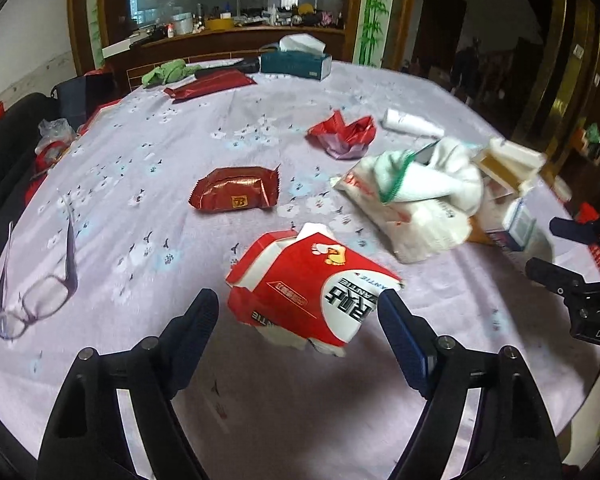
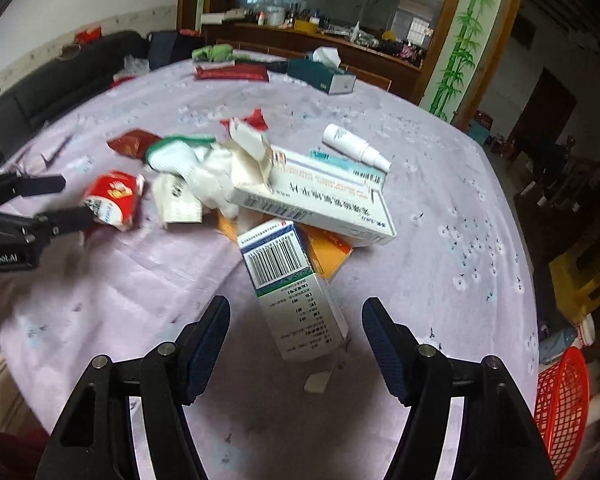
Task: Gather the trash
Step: 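Grasp the white barcode medicine box with the right tool, then grasp the red snack box with the left tool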
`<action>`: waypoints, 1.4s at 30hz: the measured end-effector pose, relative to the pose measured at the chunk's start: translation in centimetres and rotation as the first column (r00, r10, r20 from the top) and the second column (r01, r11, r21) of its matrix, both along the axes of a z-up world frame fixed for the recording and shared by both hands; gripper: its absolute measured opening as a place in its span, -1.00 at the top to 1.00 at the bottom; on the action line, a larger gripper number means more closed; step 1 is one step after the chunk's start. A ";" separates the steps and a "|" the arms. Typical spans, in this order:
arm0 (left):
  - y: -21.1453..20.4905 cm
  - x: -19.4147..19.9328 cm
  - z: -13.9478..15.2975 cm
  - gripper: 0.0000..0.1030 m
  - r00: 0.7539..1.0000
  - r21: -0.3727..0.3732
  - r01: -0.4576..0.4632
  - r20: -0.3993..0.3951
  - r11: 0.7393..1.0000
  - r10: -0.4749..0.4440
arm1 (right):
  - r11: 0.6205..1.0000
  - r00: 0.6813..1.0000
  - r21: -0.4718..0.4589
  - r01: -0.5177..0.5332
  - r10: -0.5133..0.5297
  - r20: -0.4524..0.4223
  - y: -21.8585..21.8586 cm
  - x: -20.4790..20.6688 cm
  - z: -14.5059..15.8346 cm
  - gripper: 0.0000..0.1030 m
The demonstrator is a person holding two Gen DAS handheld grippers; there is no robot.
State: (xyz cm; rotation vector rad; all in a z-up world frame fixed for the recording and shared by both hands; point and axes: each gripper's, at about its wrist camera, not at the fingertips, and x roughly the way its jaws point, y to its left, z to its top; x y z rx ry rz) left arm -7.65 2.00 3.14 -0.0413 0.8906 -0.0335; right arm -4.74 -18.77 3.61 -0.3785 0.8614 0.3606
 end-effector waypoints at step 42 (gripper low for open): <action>-1.9 0.5 -0.9 0.31 0.999 0.119 -0.019 0.053 0.993 0.013 | 0.960 0.985 0.278 0.035 0.013 -0.170 -3.7 -5.5 -1.3 0.19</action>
